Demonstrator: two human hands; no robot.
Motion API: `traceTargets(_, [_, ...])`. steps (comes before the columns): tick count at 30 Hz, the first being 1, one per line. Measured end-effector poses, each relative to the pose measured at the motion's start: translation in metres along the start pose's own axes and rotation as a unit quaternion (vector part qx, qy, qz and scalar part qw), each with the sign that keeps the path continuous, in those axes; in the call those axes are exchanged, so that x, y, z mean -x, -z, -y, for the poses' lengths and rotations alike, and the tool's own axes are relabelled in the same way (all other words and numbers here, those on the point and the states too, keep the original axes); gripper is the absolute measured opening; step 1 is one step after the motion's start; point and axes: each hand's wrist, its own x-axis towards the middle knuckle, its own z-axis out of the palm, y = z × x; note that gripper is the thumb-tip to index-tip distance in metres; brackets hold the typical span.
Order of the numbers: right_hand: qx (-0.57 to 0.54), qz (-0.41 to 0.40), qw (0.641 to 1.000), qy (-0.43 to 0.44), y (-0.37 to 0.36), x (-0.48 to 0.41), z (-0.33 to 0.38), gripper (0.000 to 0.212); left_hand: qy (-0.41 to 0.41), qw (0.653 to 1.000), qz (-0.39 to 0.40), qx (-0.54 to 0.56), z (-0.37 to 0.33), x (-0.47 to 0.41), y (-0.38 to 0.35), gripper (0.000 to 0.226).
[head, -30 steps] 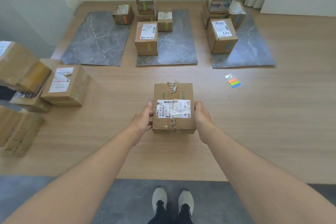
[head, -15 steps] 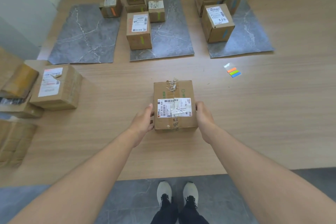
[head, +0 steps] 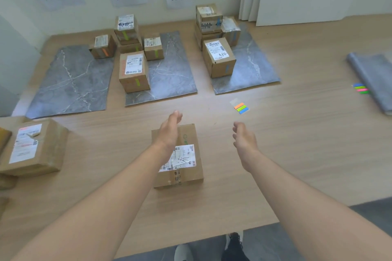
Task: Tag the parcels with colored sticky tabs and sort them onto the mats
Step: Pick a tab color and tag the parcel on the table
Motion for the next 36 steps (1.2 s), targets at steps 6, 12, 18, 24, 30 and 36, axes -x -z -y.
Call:
traceTargets(6, [0.035,-0.004,0.999,0.033,0.045,-0.059,0.014,0.045,0.044,0.998,0.035,0.023,-0.005,-0.036,-0.084,0.055])
traceTargets(12, [0.118,0.019,0.987,0.105,0.08,-0.115,0.019,0.037,0.108,0.99,0.04,0.085,-0.001,-0.069,-0.146,0.051])
traceTargets(18, [0.137,0.031,0.984,0.106,0.072,-0.158,0.015,0.037,0.142,0.987,0.032,0.074,0.009,-0.102,-0.169,0.053])
traceTargets(24, [0.185,0.02,0.974,0.125,0.061,-0.201,0.013,0.034,0.178,0.98,0.048,0.075,0.008,-0.142,-0.184,0.05])
traceTargets(30, [0.282,-0.002,0.937,0.205,0.049,-0.24,0.008,0.021,0.195,0.972,0.105,0.076,0.003,-0.178,-0.203,0.051])
traceTargets(36, [0.291,-0.042,0.939,0.18,0.044,-0.257,0.004,0.025,0.216,0.968,0.117,0.059,0.0,-0.21,-0.215,0.05])
